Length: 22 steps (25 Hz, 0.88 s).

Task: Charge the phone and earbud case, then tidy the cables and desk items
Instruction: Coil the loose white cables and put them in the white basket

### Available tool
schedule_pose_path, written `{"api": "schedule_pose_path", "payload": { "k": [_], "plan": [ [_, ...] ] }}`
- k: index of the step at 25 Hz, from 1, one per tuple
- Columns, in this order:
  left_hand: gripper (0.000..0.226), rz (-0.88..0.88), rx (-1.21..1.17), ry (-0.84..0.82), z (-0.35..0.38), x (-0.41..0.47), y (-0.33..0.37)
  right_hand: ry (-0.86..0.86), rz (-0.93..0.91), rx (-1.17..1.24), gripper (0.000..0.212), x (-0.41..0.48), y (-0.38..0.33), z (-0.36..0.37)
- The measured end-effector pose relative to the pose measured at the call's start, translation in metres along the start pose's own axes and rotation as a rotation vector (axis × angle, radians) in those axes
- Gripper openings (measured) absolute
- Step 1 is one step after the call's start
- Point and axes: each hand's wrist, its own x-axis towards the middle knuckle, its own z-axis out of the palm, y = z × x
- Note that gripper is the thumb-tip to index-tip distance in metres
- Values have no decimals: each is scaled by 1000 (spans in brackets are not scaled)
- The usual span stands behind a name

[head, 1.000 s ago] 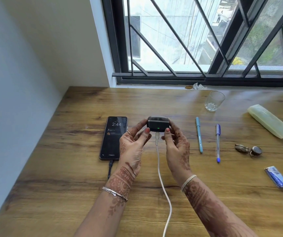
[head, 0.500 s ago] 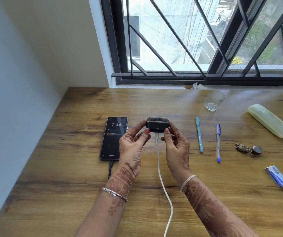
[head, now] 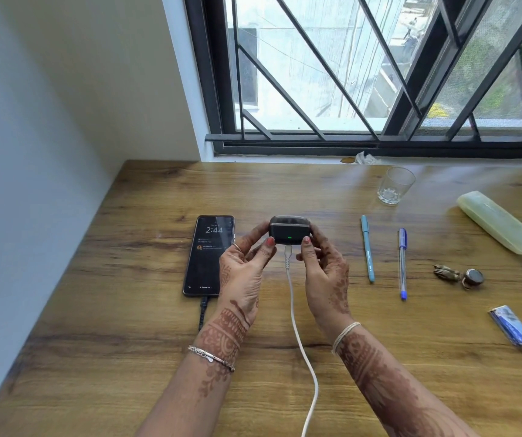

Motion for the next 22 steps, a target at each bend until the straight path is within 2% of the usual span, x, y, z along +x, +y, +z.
{"api": "schedule_pose_path", "payload": {
  "k": [6, 10, 14, 22],
  "plan": [
    [26, 19, 50, -4, -3, 3, -5, 3, 4, -105, 31, 3, 9, -2],
    [27, -1, 234, 59, -6, 9, -10, 13, 12, -338, 22, 10, 21, -6],
    [27, -7, 444, 111, -11, 21, -24, 32, 45, -603, 24, 14, 31, -8],
    [30, 3, 537, 145, -21, 31, -44, 25, 48, -832, 31, 19, 38, -7]
  ]
}}
